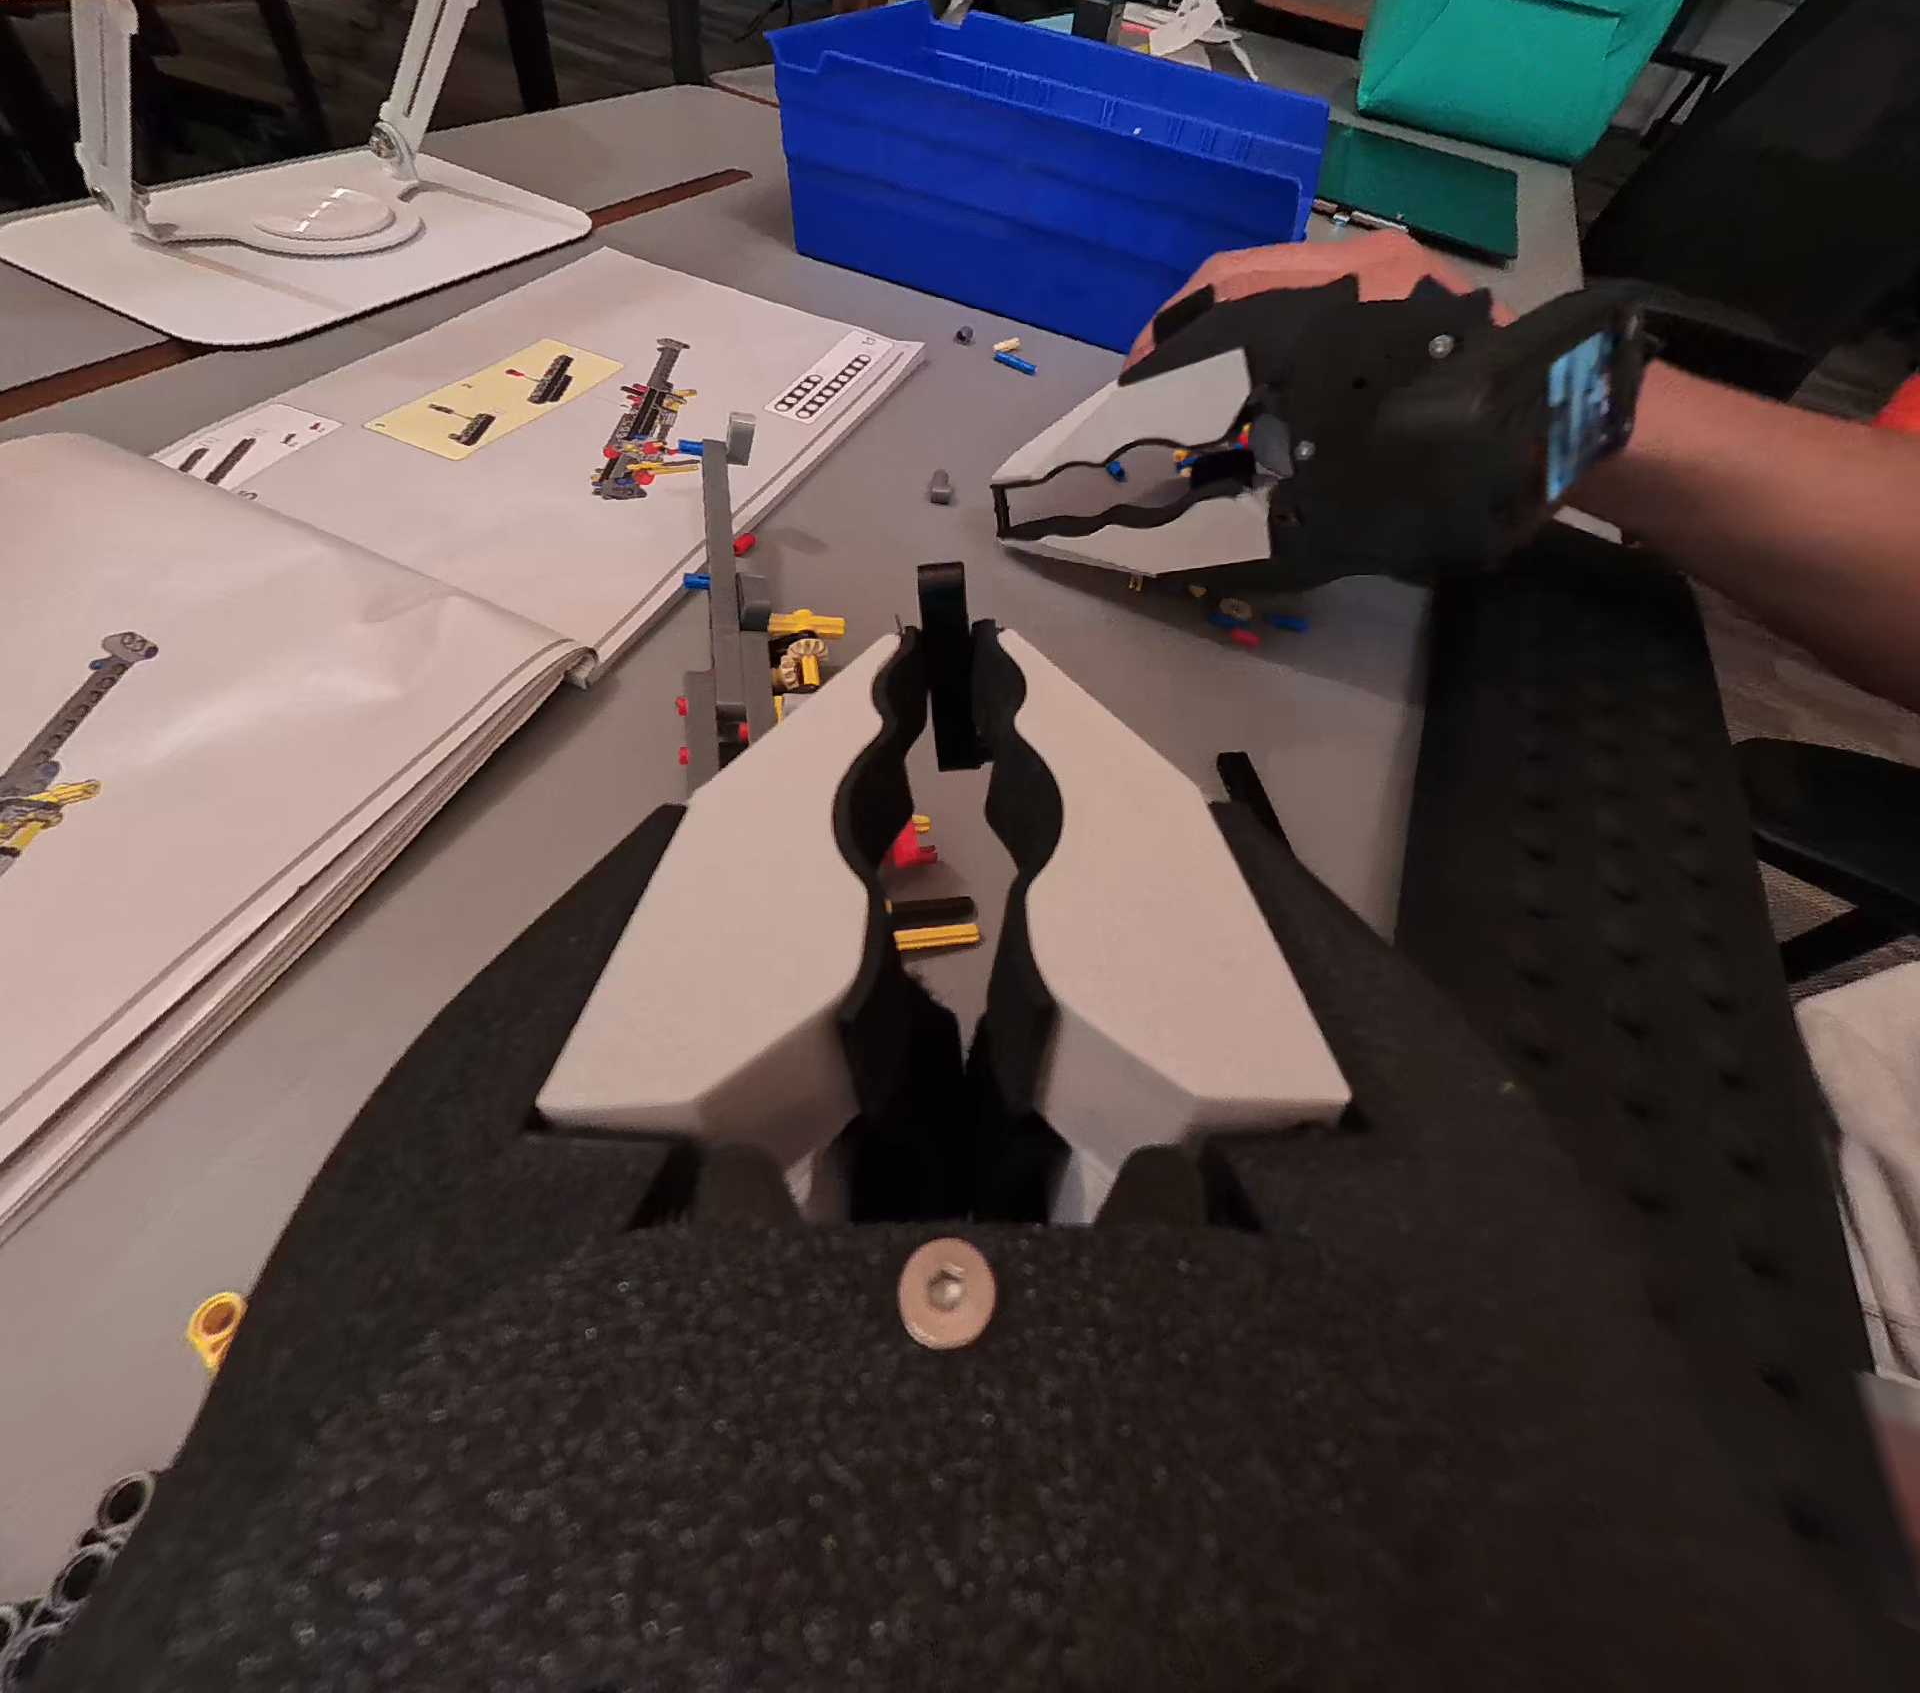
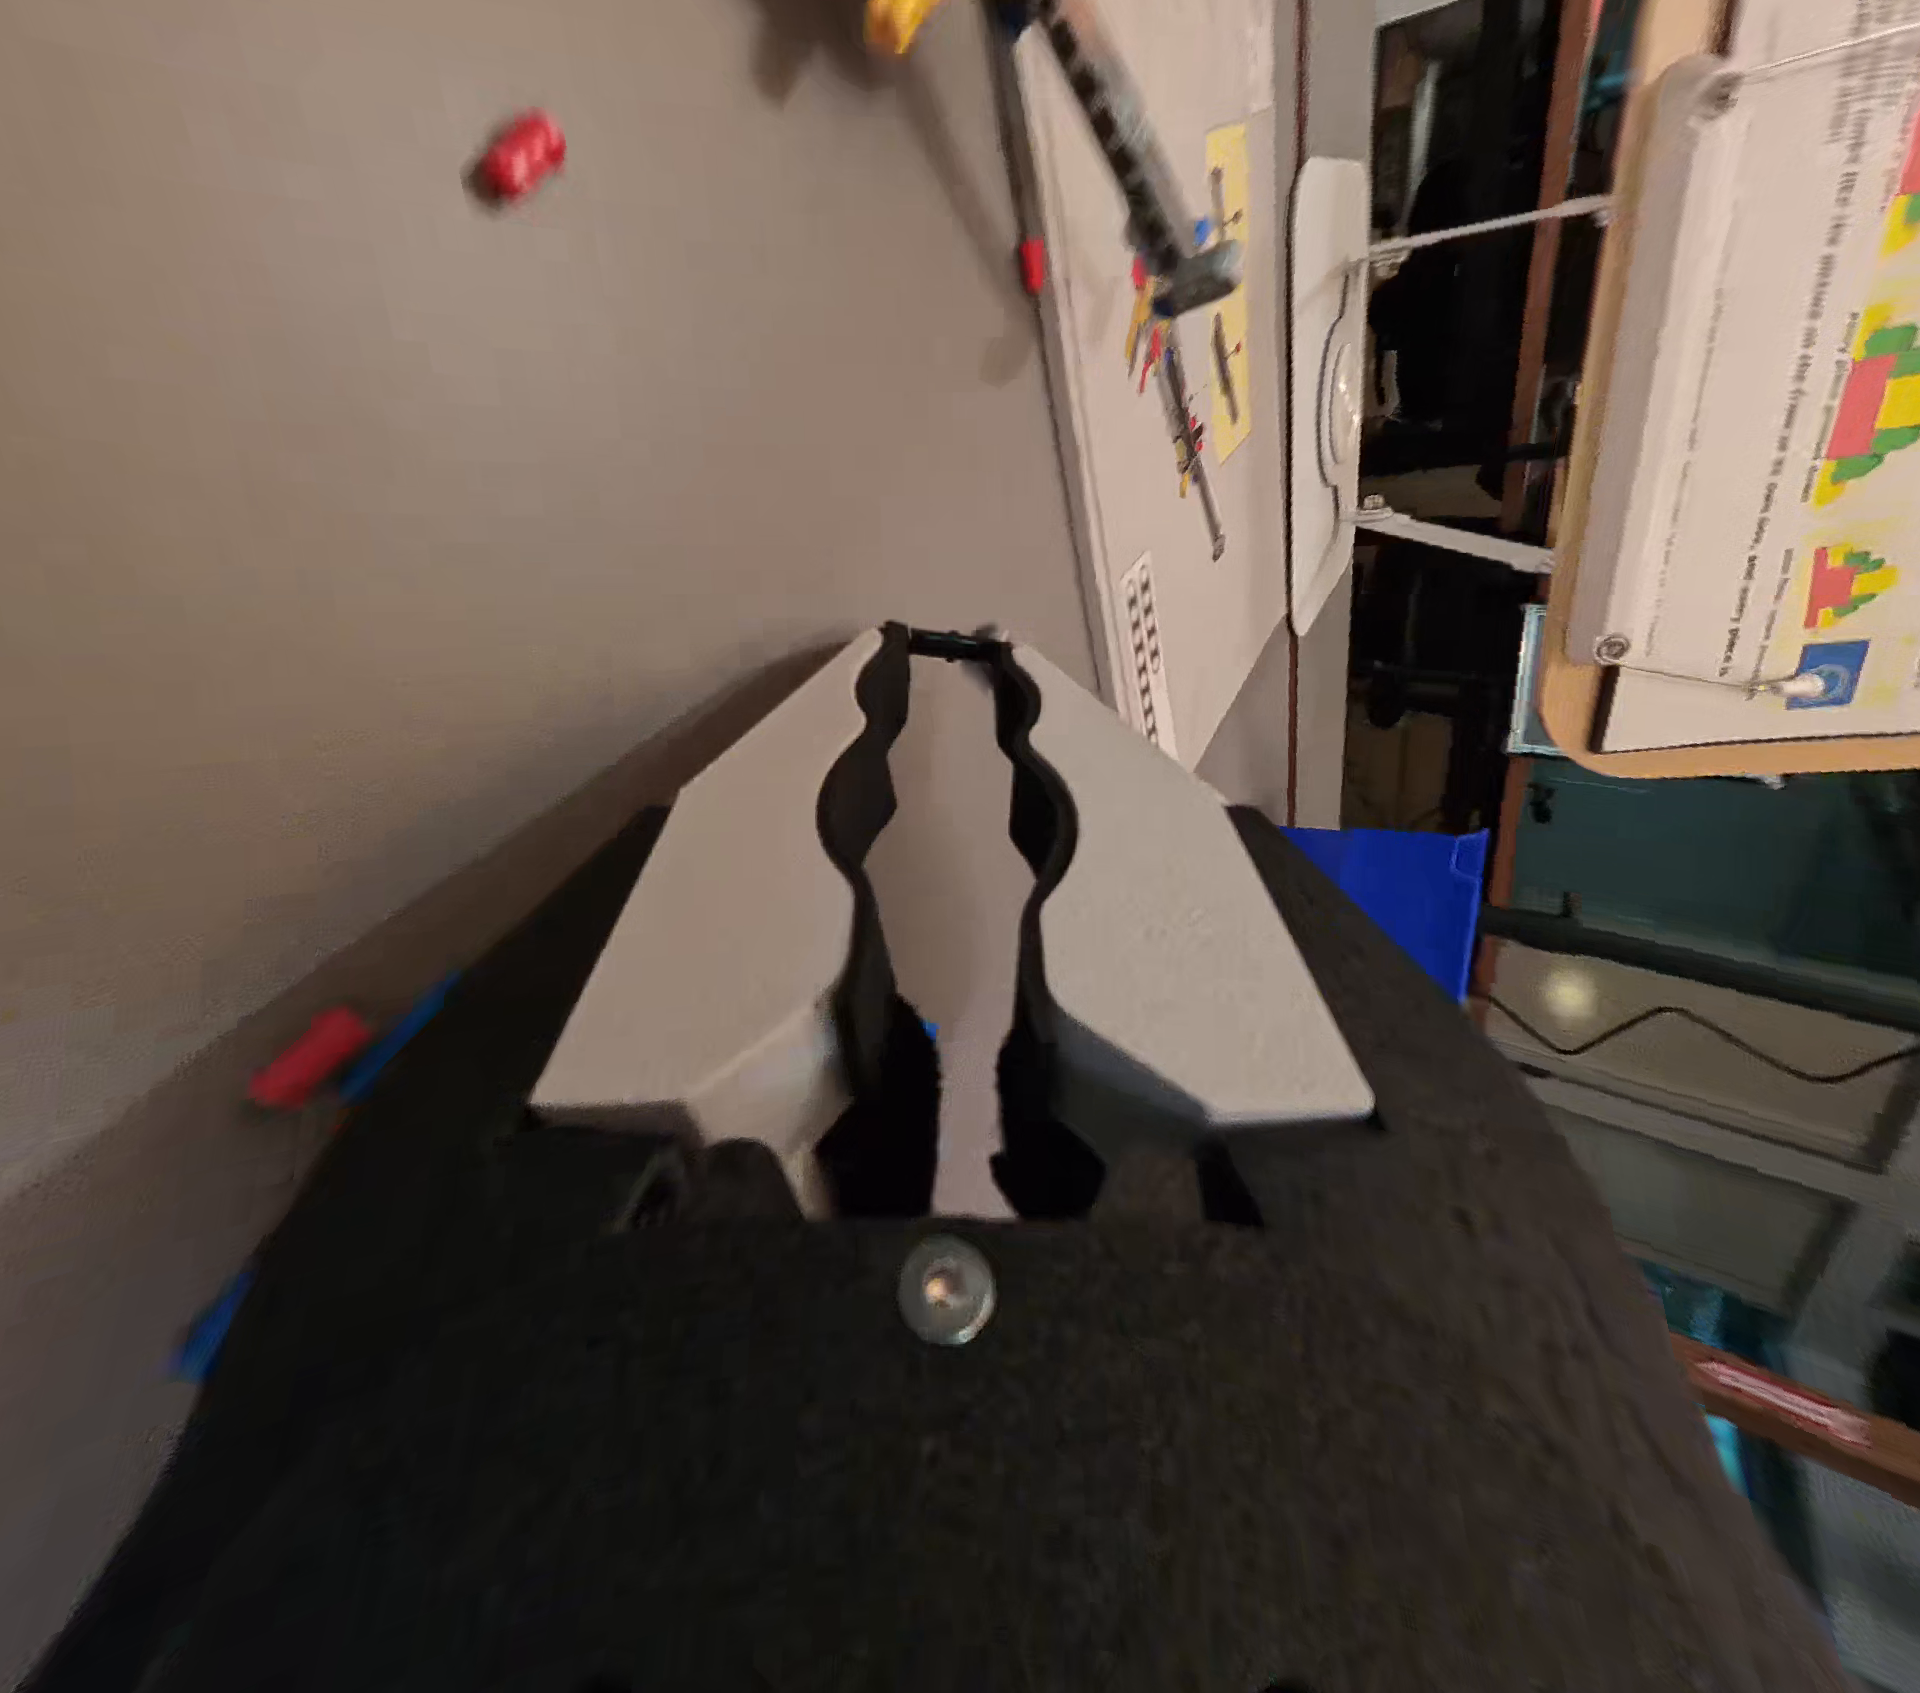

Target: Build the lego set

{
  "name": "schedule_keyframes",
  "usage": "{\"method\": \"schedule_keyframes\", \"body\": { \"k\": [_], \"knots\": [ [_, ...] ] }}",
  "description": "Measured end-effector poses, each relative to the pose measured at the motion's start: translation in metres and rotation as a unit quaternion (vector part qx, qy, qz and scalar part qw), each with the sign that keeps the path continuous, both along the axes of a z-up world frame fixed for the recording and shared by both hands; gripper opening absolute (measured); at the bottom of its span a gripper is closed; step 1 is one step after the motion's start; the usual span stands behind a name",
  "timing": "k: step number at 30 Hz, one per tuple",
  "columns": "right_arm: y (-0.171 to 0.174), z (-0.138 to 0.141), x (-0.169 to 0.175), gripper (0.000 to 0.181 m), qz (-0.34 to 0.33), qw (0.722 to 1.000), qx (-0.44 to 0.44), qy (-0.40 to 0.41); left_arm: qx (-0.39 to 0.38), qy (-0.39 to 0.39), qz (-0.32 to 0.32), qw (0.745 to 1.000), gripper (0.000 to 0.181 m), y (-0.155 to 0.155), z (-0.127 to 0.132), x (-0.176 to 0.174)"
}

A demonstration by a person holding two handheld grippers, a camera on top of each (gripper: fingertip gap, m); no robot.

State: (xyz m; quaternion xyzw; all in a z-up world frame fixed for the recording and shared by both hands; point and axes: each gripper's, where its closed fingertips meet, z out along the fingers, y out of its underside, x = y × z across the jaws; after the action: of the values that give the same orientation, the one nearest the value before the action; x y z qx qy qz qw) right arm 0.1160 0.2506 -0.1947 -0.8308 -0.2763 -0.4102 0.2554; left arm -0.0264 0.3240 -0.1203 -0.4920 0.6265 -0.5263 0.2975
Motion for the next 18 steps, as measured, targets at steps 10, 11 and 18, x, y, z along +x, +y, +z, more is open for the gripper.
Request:
{"method": "schedule_keyframes", "body": {
  "k": [10, 11, 18],
  "knots": [
    [-0.005, -0.007, 0.007, 0.015, 0.054, 0.994, -0.099, 0.012, -0.005, -0.002, 0.002, 1.0, 0.006, 0.001, 0.001, 0.0],
    [-0.007, -0.008, 0.006, 0.015, 0.051, 0.992, -0.105, 0.038, -0.005, -0.002, 0.002, 1.0, 0.006, 0.001, 0.001, 0.0],
    [-0.018, -0.011, -0.017, 0.014, 0.086, 0.96, -0.136, 0.228, -0.007, -0.003, 0.001, 1.0, 0.006, 0.001, 0.002, -0.001]
  ]
}}
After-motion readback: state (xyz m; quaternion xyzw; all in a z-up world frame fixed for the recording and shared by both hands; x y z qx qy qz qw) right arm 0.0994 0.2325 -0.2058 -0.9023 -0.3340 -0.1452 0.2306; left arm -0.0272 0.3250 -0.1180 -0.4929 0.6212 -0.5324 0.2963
